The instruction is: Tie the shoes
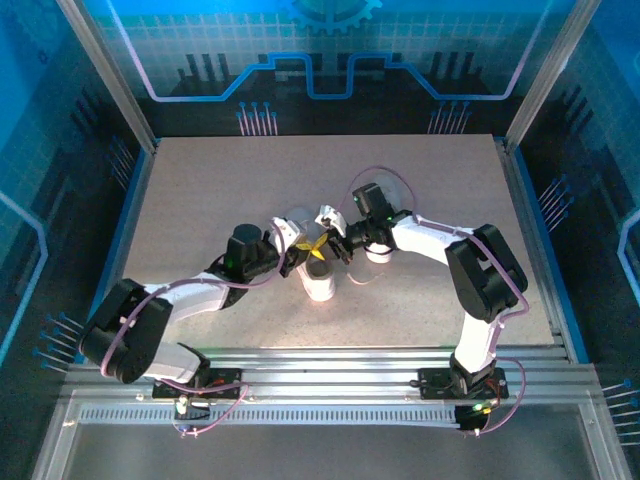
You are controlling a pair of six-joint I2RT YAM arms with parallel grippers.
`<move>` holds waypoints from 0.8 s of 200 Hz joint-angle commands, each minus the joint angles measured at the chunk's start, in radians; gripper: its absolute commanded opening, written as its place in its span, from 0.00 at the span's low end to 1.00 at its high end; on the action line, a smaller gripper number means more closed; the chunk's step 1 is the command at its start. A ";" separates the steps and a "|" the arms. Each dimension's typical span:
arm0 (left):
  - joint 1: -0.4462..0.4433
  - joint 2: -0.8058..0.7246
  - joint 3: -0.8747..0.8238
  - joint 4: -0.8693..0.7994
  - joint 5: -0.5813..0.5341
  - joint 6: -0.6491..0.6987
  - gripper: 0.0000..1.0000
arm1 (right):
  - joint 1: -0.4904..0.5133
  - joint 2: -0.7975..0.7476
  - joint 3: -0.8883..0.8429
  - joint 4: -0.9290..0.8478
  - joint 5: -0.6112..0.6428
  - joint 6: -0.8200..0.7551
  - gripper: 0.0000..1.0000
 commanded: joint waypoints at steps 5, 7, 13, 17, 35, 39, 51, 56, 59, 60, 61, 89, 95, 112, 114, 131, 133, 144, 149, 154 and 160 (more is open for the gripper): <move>0.041 -0.066 -0.016 -0.002 0.050 -0.074 0.37 | 0.017 -0.023 -0.011 -0.053 0.007 -0.038 0.04; 0.046 -0.069 -0.016 -0.005 0.057 -0.082 0.38 | 0.016 -0.024 -0.012 -0.053 0.007 -0.039 0.04; 0.061 -0.078 -0.017 -0.013 0.075 -0.108 0.39 | 0.017 -0.025 -0.012 -0.054 0.008 -0.040 0.04; 0.072 -0.085 -0.017 -0.019 0.086 -0.128 0.39 | 0.019 -0.026 -0.011 -0.055 0.008 -0.041 0.04; 0.110 -0.114 -0.014 -0.051 0.138 -0.217 0.41 | 0.019 -0.024 -0.010 -0.051 0.005 -0.039 0.05; 0.116 -0.121 -0.012 -0.063 0.143 -0.234 0.41 | 0.018 -0.025 -0.010 -0.049 0.005 -0.038 0.04; 0.122 -0.142 0.003 -0.116 0.146 -0.277 0.41 | 0.020 -0.023 -0.009 -0.047 0.004 -0.036 0.05; 0.122 -0.148 0.010 -0.141 0.147 -0.291 0.40 | 0.020 -0.023 -0.009 -0.046 0.005 -0.035 0.05; 0.122 -0.152 0.016 -0.158 0.145 -0.302 0.40 | 0.020 -0.022 -0.009 -0.044 0.004 -0.035 0.05; 0.122 -0.152 0.018 -0.164 0.144 -0.306 0.39 | 0.020 -0.022 -0.009 -0.044 0.005 -0.035 0.05; 0.122 -0.153 0.019 -0.168 0.143 -0.310 0.39 | 0.021 -0.022 -0.009 -0.044 0.005 -0.035 0.05; 0.106 -0.147 0.063 -0.261 0.153 -0.479 0.31 | 0.025 -0.020 -0.012 -0.032 0.007 -0.030 0.05; 0.093 -0.141 0.074 -0.284 0.140 -0.519 0.31 | 0.025 -0.022 -0.015 -0.027 0.009 -0.027 0.05; 0.056 -0.135 0.101 -0.349 0.092 -0.608 0.32 | 0.029 -0.024 -0.021 -0.011 0.016 -0.020 0.05; 0.053 -0.136 0.103 -0.355 0.088 -0.619 0.33 | 0.030 -0.025 -0.021 -0.009 0.017 -0.019 0.05; 0.049 -0.142 0.121 -0.395 0.080 -0.660 0.33 | 0.032 -0.028 -0.022 -0.003 0.025 -0.017 0.04; 0.049 -0.145 0.123 -0.400 0.082 -0.652 0.33 | 0.032 -0.029 -0.021 -0.003 0.025 -0.017 0.04; 0.046 -0.168 0.127 -0.425 0.084 -0.552 0.35 | 0.032 -0.034 -0.025 0.003 0.030 -0.017 0.04; 0.047 -0.182 0.123 -0.432 0.081 -0.496 0.37 | 0.033 -0.038 -0.026 0.005 0.032 -0.017 0.04; 0.047 -0.196 0.120 -0.435 0.070 -0.438 0.40 | 0.033 -0.040 -0.026 0.007 0.034 -0.018 0.04; 0.051 -0.213 0.114 -0.435 0.062 -0.371 0.44 | 0.033 -0.043 -0.027 0.005 0.038 -0.021 0.04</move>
